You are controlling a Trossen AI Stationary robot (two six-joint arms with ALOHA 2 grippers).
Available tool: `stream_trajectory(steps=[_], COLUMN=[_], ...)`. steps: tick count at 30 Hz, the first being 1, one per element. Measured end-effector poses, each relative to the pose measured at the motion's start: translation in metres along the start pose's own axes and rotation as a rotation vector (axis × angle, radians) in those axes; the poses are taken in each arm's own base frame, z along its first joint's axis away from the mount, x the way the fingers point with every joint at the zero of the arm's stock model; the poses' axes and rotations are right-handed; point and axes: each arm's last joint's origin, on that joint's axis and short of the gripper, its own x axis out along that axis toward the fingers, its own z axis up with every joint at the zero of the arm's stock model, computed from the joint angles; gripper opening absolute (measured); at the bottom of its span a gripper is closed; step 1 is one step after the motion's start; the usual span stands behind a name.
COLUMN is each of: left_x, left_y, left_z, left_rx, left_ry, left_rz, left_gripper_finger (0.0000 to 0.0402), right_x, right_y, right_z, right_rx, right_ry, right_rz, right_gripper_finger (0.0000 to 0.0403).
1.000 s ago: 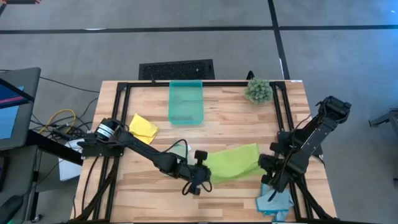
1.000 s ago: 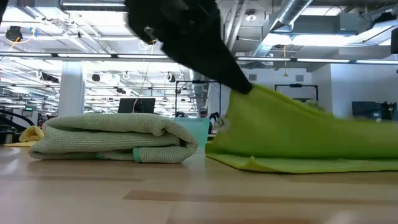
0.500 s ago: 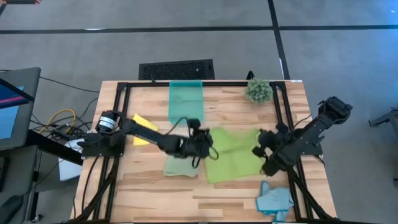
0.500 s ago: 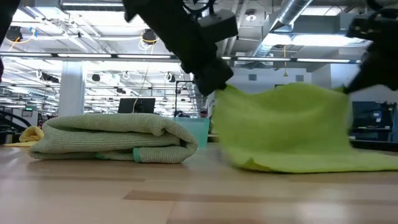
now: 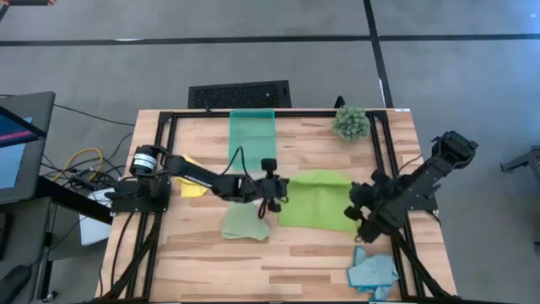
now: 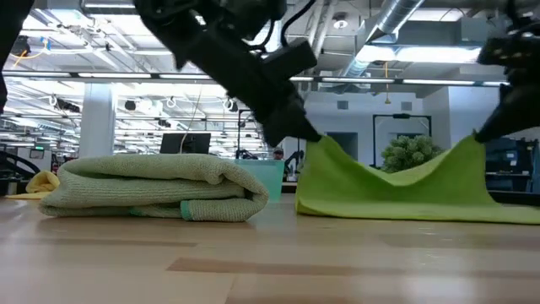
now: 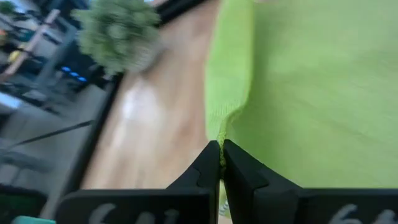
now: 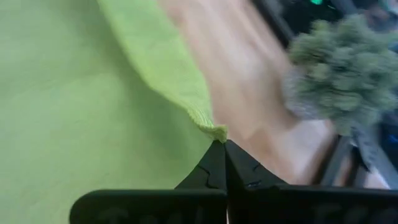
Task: Fold microfiber towels
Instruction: Fold the light green microfiber cloth
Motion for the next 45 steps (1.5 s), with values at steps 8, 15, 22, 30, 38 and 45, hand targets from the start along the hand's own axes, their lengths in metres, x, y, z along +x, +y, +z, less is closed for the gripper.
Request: stream_trajectory(steps=[8,15,22,30,38,45], left_x=[-0.023,-0.025,-0.025,-0.030,-0.029,-0.030], left_y=[-0.043,-0.048,-0.049,-0.056,-0.055,-0.056], left_z=[-0.005,-0.008,-0.008,-0.007,-0.007,-0.007], left_rx=[0.067,0.050,0.031,-0.017,-0.010,-0.016], left_ry=[-0.003,0.005,-0.006,-0.006,-0.003,-0.003], left_rz=[-0.197,-0.315,-0.383,-0.487,-0.439,-0.441], left_gripper_finger=[0.0000,0.0000,0.0000,0.0000,0.0000,0.0000], right_x=[-0.026,-0.040,-0.042,-0.032,-0.032,-0.034], right_y=[0.015,0.025,0.026,0.029,0.033,0.037], right_z=[-0.026,-0.038,-0.041,-0.051,-0.051,-0.051], right_rx=[-0.094,-0.152,-0.168,-0.180,-0.212,-0.243], right_ry=[0.025,-0.001,0.023,0.084,0.081,0.079], right_rz=[0.225,0.371,0.395,0.434,0.470,0.524], right_gripper_finger=[0.0006,0.0006,0.0006,0.0006,0.0006,0.0006])
